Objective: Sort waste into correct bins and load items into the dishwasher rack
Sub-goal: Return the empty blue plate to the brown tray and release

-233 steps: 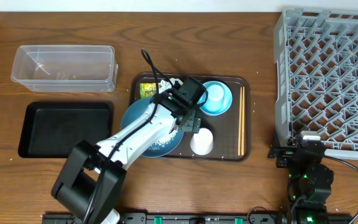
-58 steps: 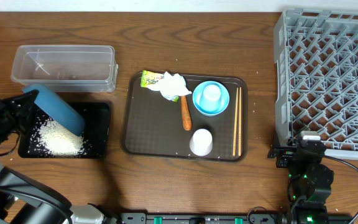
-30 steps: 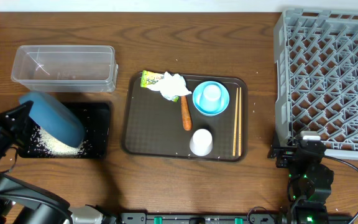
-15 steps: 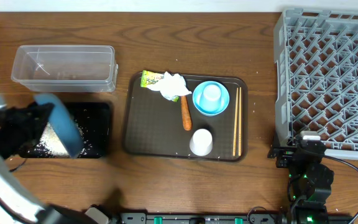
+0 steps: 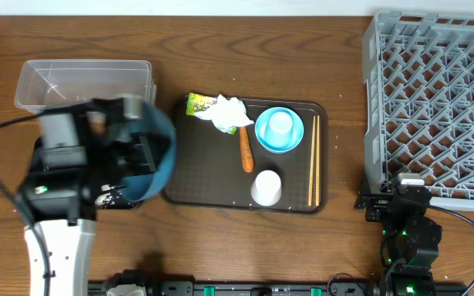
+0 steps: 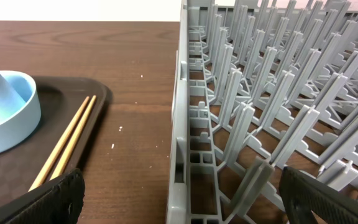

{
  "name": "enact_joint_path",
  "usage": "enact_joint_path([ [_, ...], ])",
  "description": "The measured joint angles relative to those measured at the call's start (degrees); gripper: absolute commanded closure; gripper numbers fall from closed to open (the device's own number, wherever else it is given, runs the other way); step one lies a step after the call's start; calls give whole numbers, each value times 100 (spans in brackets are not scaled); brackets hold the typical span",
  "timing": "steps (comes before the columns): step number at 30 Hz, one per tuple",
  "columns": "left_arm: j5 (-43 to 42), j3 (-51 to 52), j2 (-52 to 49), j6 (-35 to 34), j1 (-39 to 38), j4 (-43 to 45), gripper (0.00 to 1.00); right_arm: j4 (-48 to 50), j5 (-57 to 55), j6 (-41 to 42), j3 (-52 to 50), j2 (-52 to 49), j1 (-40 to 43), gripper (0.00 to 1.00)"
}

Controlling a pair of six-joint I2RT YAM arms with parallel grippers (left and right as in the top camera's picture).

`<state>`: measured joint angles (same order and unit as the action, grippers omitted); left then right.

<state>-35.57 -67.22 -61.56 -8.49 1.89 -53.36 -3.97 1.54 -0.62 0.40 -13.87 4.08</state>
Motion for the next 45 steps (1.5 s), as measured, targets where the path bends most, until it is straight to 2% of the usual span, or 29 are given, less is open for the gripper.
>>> enact_joint_path([
  [4,1110,-2,-262,-326,-1375,262,94,0,0,0,0,0,0,1],
  [8,1939,-2,-780,-529,-2374,455,94,0,0,0,0,0,0,1],
  [14,2861,-2,-1722,-850,-3268,647,94,0,0,0,0,0,0,1],
  [29,3215,-2,-3145,-1165,-3630,896,92,0,0,0,0,0,0,1],
  [32,3233,-2,-3268,-1213,-3630,903,78,0,0,0,0,0,0,1],
  [42,3156,-24,-3316,-1255,-3657,811,74,2,0,0,0,0,0,1],
  [45,3097,-120,-3263,-1246,-3657,625,63,0,0,0,0,0,0,1],
])
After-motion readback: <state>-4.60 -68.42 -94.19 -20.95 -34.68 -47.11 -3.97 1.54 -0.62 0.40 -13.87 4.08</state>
